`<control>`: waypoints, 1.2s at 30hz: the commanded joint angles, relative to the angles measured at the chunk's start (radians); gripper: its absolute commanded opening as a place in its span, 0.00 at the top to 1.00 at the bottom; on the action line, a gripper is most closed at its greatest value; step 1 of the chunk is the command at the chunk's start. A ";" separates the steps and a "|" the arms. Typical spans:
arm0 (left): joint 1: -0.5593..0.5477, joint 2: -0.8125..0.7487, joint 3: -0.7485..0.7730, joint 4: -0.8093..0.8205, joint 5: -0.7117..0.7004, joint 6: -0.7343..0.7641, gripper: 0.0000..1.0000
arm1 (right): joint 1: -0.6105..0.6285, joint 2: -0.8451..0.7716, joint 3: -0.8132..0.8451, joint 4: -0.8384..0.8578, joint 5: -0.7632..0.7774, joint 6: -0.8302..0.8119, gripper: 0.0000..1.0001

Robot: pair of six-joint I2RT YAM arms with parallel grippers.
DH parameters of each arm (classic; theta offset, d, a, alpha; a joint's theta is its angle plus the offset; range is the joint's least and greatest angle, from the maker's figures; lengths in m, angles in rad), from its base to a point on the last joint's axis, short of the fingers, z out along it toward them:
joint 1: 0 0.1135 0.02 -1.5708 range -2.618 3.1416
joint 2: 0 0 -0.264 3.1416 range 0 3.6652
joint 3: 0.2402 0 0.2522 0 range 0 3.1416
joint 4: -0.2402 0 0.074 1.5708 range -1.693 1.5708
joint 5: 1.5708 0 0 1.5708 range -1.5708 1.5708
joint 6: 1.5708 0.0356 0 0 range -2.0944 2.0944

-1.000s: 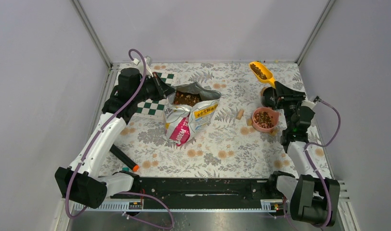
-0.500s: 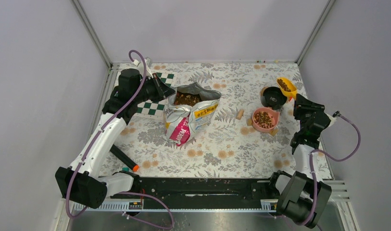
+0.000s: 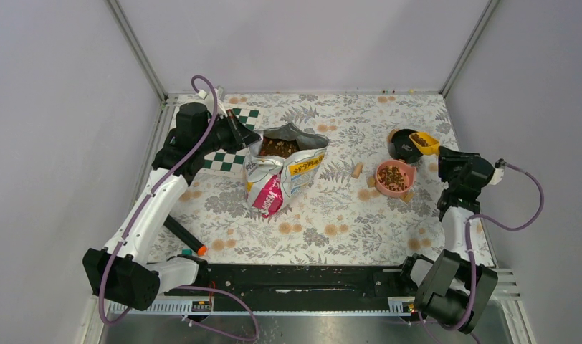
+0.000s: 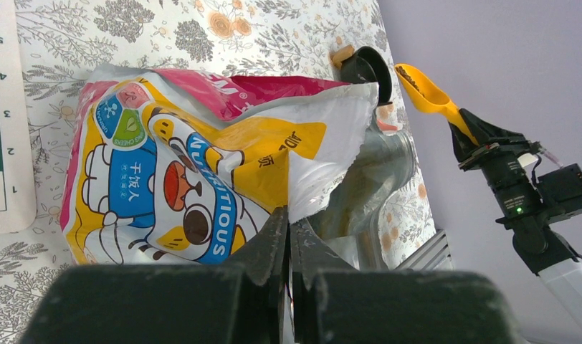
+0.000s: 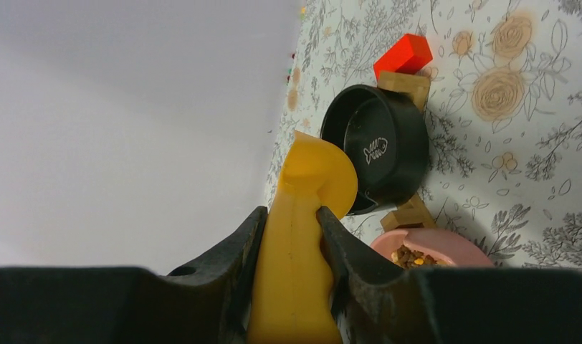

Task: Serve the pet food

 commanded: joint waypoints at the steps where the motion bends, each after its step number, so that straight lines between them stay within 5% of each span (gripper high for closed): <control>1: 0.008 -0.001 -0.015 -0.020 0.021 0.015 1.00 | -0.002 -0.019 0.090 -0.069 0.059 -0.105 1.00; 18: 0.010 0.005 -0.004 -0.031 0.005 0.021 1.00 | 0.065 0.095 0.287 -0.241 0.141 -0.308 1.00; 36: 0.009 0.003 0.001 -0.031 0.007 0.018 1.00 | 0.297 0.152 0.507 -0.479 0.540 -0.593 1.00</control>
